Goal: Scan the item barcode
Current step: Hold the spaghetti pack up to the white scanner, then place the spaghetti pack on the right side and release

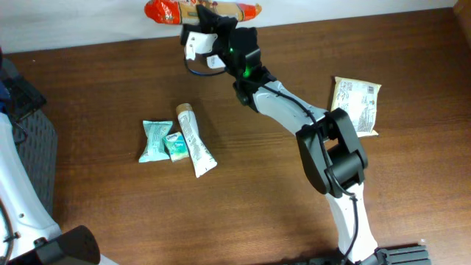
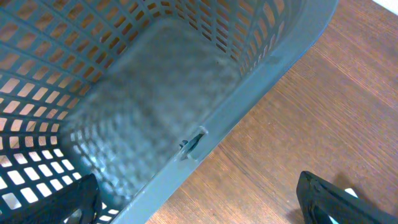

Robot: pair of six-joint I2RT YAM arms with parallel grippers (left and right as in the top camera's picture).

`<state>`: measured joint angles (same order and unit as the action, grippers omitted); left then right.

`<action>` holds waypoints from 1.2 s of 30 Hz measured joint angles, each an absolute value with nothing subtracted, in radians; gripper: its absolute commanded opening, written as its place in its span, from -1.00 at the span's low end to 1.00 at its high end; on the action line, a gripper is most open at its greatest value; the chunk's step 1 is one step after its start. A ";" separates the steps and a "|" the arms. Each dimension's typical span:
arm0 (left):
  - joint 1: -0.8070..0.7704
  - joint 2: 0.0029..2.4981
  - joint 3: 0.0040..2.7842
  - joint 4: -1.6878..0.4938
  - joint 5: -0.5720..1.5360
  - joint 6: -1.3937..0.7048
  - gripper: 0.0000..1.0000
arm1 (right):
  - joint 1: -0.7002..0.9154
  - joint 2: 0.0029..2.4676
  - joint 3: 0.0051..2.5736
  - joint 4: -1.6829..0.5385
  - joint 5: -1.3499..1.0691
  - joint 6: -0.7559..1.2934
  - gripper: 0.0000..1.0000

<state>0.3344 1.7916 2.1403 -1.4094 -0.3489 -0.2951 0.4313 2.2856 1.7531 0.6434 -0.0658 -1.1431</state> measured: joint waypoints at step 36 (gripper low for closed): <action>0.334 1.792 2.140 -1.409 -0.349 -0.295 0.98 | 0.291 1.668 1.933 -0.980 0.105 -0.180 -0.92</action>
<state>0.3344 1.7916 2.1403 -1.4094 -0.3489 -0.2951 0.2913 1.6676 1.9331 -0.9798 0.1055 -0.1802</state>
